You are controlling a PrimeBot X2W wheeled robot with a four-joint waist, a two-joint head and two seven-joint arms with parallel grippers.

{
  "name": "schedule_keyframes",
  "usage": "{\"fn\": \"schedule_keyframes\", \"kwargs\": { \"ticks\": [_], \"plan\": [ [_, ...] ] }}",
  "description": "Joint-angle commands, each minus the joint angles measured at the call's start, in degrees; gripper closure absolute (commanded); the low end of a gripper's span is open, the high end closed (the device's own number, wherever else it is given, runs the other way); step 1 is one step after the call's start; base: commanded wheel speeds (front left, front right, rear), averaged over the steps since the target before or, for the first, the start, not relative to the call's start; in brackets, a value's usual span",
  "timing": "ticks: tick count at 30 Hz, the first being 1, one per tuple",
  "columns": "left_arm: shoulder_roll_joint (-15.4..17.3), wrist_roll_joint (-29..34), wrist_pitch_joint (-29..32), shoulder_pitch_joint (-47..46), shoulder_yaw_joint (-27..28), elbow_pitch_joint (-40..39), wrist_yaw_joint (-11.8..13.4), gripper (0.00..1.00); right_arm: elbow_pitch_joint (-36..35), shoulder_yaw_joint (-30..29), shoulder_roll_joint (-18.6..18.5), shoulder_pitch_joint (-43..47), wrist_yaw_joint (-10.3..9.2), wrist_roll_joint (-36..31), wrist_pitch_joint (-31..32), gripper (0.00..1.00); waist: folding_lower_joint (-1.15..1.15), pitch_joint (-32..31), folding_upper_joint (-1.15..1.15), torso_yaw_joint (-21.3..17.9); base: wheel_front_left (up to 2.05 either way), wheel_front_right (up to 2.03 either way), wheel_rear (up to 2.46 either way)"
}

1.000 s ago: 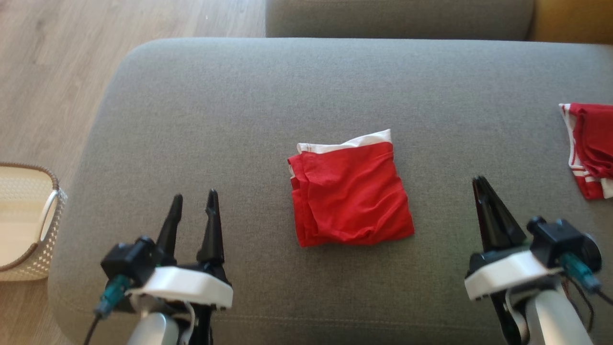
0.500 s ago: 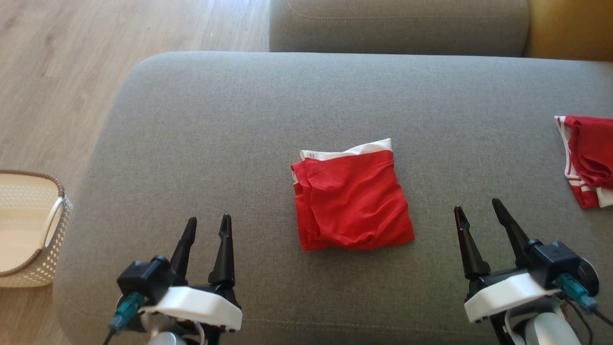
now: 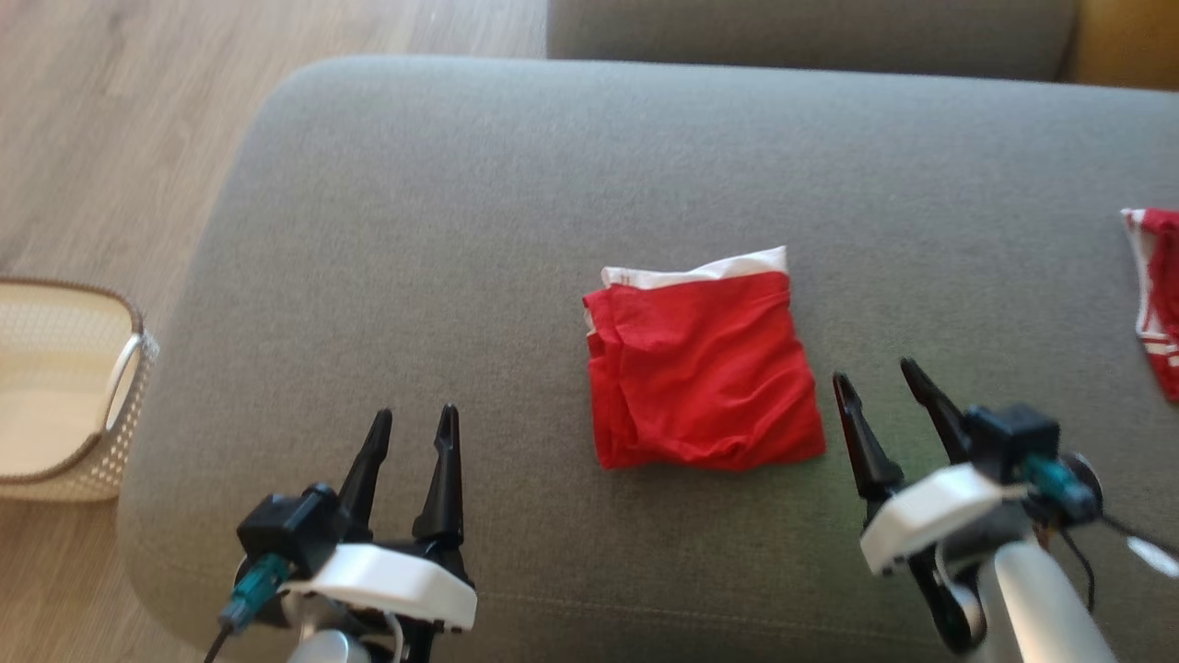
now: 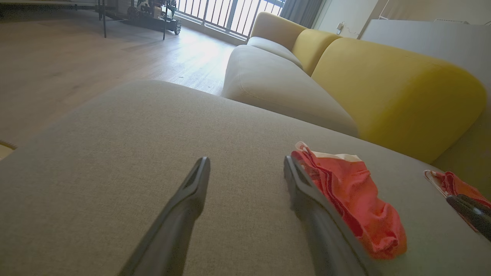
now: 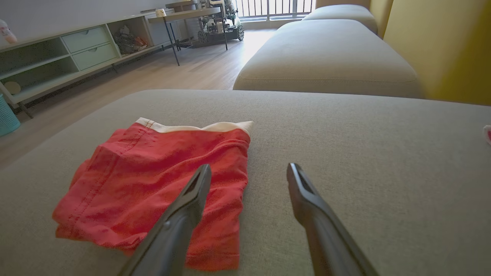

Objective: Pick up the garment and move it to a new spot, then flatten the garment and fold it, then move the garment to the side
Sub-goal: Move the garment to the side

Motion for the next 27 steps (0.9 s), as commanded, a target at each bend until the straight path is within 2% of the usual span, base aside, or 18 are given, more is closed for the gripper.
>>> {"fn": "schedule_keyframes", "kwargs": {
  "ticks": [1,10,16,21,25,26,27],
  "plan": [
    [0.1,0.0,-0.5,-3.2,1.3,-2.0,0.1,0.00,-0.7,1.7,-0.1,-3.6,-0.01,0.4,1.0,0.00,0.00,1.8,0.00,1.0,0.00,0.00,0.00],
    [0.1,-0.9,-0.5,-5.9,0.1,-1.7,0.0,0.00,10.0,1.1,-0.1,-12.6,-0.01,2.4,7.2,0.00,0.00,5.4,0.00,3.4,0.00,0.00,0.00],
    [0.1,-1.3,-0.5,-7.0,-0.4,-1.7,0.3,0.00,17.1,1.1,-0.2,-16.8,-0.01,2.0,8.6,0.00,0.00,6.4,0.00,4.7,0.00,0.00,0.00],
    [0.1,-1.5,-0.5,-7.2,-0.7,-1.6,0.3,0.00,21.8,2.9,-0.2,-18.9,-0.01,4.0,9.8,0.00,0.00,6.6,0.00,5.6,0.00,0.00,0.00],
    [0.1,-2.0,-0.5,-7.1,-1.4,-1.6,-0.8,0.00,24.5,5.1,-0.4,-19.6,-0.01,5.2,10.1,0.00,0.00,6.4,0.00,6.0,0.00,0.00,0.00],
    [0.1,-2.0,-0.5,-7.0,-1.4,-1.5,-0.9,0.00,25.1,5.6,-0.5,-19.8,-0.01,5.4,10.2,0.61,0.00,6.3,0.00,6.0,0.00,0.00,0.00],
    [0.1,-2.0,-0.5,-7.0,-1.4,-1.5,-0.8,0.00,25.5,6.1,-0.9,-20.0,-0.01,5.5,9.9,1.00,0.00,6.2,0.00,6.0,0.00,0.00,0.00]
  ]
}}
